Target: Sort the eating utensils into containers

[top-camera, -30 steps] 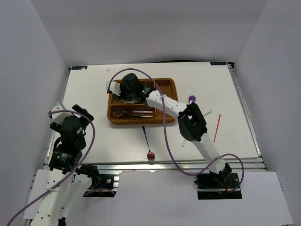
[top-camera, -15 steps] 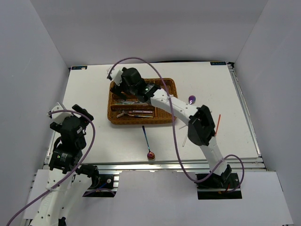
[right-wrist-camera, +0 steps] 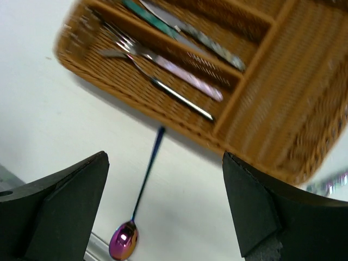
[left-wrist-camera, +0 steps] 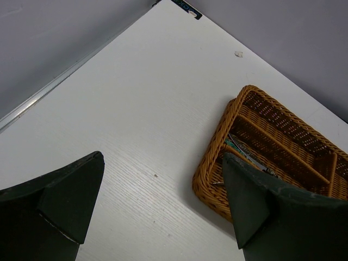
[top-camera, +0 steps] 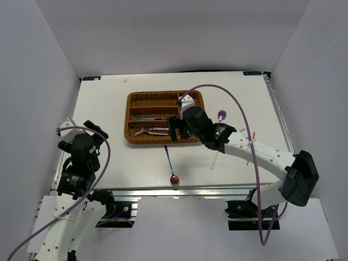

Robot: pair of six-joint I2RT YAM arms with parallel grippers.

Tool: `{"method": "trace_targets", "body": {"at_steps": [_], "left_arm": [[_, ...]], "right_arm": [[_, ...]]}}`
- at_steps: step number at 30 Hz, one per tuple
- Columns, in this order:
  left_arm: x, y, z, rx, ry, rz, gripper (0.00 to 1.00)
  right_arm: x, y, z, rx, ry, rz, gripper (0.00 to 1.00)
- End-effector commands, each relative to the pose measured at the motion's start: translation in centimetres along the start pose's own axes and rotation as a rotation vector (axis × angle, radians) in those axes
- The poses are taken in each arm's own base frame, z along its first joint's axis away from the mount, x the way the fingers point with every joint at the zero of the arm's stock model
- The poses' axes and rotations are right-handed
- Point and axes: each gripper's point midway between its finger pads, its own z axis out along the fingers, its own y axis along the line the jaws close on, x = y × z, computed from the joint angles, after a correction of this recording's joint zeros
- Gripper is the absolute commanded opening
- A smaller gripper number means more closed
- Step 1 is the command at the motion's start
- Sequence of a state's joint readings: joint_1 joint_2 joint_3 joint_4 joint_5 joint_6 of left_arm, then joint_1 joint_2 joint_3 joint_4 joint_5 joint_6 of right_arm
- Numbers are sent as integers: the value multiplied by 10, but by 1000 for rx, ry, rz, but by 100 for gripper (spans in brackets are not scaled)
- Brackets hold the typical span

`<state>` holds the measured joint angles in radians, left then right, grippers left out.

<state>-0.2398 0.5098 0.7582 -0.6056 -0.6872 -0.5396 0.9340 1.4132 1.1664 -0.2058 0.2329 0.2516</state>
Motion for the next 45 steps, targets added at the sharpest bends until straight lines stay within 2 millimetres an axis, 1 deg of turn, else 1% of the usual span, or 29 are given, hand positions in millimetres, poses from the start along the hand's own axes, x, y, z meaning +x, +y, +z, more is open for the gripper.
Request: {"method": "trace_targets", "body": {"at_steps": [1, 2, 3, 4, 5, 6, 8, 9, 11, 12, 13, 14, 15, 16, 17, 20, 22, 23, 24, 26, 27, 29, 30, 32, 33, 36, 39, 41, 45], "left_arm": [[5, -1, 1, 7, 12, 11, 98], [4, -2, 1, 12, 9, 7, 98], [5, -2, 1, 15, 10, 7, 98], [6, -2, 1, 16, 13, 9, 98], [6, -3, 1, 17, 15, 11, 98], [8, -3, 2, 13, 21, 16, 98], [9, -2, 3, 2, 27, 23, 98], [10, -3, 2, 5, 30, 26, 98], [8, -1, 0, -7, 19, 20, 98], [7, -3, -3, 6, 13, 14, 98], [7, -3, -4, 8, 10, 9, 98], [6, -2, -4, 5, 5, 10, 98], [7, -2, -5, 6, 6, 9, 98], [6, -2, -5, 4, 5, 10, 98], [6, -2, -5, 4, 6, 10, 98], [8, -3, -4, 2, 11, 16, 98], [8, -4, -4, 5, 13, 17, 98], [8, -5, -4, 9, 15, 17, 98], [9, -4, -4, 8, 16, 21, 98], [8, -4, -4, 5, 14, 20, 98], [8, -3, -4, 5, 13, 17, 98], [7, -3, -5, 8, 8, 12, 98], [7, -3, -5, 6, 7, 12, 98], [7, -3, -5, 5, 7, 13, 98], [7, -2, -4, 1, 7, 13, 98], [7, -1, -4, -7, 9, 16, 98], [5, 1, -5, -13, -2, 7, 98], [5, 2, -5, -17, -3, 7, 98], [5, 2, -5, -18, -3, 8, 98]], "right_arm": [[25, -10, -11, 168, 53, 124, 89], [31, -13, -13, 208, 62, 118, 89], [40, -6, -12, 208, 93, 125, 89], [51, -7, -14, 231, 132, 132, 89], [56, -4, -13, 231, 143, 148, 89], [63, 3, -8, 229, 162, 162, 89], [77, 8, -5, 249, 206, 152, 89], [84, 17, 3, 258, 230, 152, 89], [98, 17, 6, 316, 283, 125, 85], [113, 21, 13, 337, 322, 99, 83], [112, 27, 17, 338, 328, 105, 75], [119, 30, 21, 336, 347, 96, 69], [131, 33, 29, 340, 379, 86, 64], [138, 40, 32, 312, 406, 98, 55], [147, 43, 40, 299, 423, 101, 52], [169, 55, 49, 246, 496, 106, 42], [175, 54, 50, 256, 516, 106, 41], [182, 52, 52, 270, 532, 103, 40], [185, 50, 51, 281, 546, 100, 39], [197, 52, 52, 269, 581, 105, 36], [202, 57, 52, 247, 599, 115, 33], [214, 56, 51, 248, 628, 121, 31], [218, 56, 49, 247, 645, 127, 28], [228, 55, 45, 248, 672, 138, 26], [232, 56, 43, 237, 689, 142, 22], [241, 51, 35, 260, 718, 140, 20], [246, 46, 29, 292, 743, 122, 21], [250, 44, 25, 307, 762, 108, 24], [253, 46, 18, 322, 784, 77, 26]]}}
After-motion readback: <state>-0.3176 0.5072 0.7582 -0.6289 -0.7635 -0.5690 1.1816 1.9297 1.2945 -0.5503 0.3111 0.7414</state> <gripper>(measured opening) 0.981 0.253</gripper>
